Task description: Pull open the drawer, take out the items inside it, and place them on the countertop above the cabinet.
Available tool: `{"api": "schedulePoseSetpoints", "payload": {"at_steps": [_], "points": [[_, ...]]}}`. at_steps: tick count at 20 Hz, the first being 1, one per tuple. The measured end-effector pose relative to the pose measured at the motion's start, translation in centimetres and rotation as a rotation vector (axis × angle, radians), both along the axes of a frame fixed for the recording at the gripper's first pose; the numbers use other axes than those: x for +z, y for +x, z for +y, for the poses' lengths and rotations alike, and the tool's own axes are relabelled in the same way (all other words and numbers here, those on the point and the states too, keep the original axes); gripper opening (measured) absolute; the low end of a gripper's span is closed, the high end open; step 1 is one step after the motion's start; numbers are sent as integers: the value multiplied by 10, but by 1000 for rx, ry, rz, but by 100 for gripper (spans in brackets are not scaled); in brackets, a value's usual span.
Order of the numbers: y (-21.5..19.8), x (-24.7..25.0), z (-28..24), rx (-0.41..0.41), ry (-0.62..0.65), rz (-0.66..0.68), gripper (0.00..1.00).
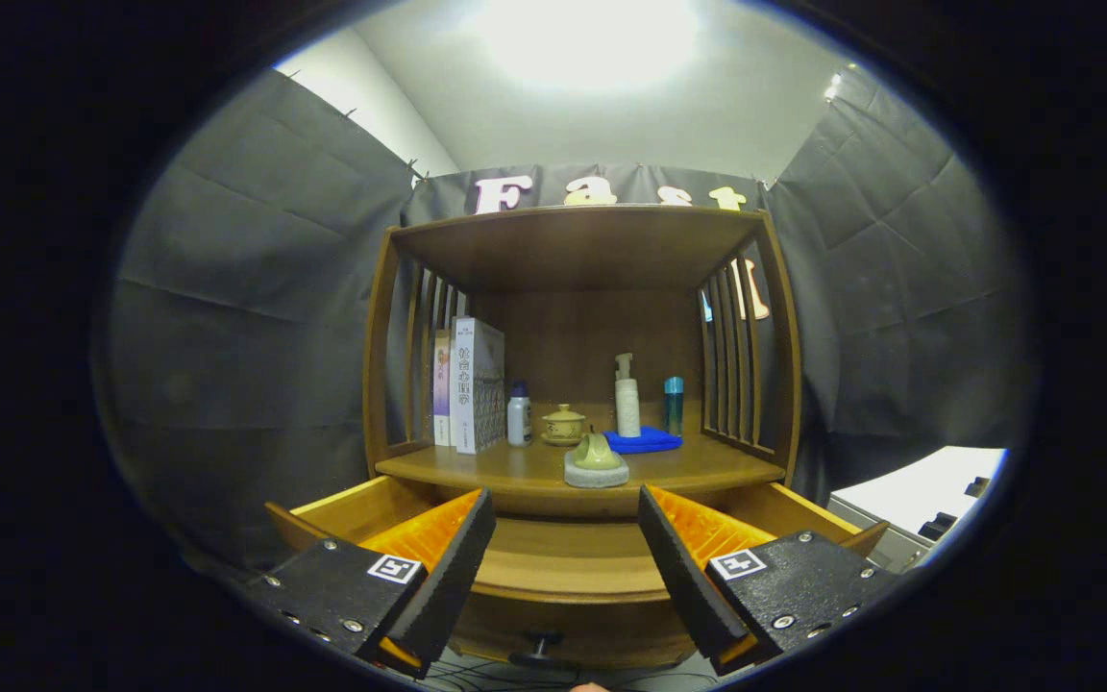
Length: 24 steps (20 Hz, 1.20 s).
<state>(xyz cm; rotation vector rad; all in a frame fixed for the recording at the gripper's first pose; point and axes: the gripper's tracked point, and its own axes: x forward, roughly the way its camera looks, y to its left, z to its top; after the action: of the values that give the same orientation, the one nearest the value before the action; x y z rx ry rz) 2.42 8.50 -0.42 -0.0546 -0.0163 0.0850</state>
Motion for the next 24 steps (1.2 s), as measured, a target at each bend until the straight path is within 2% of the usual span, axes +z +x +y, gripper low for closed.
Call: {"api": "schedulePoseSetpoints", "payload": {"at_steps": [12,20,24], "points": [[-22,-79,2,-12,-28,70,94],[-14,-123,0,-34,-69,123,94],[-13,-129,-1,-66,-102,109,94]]}}
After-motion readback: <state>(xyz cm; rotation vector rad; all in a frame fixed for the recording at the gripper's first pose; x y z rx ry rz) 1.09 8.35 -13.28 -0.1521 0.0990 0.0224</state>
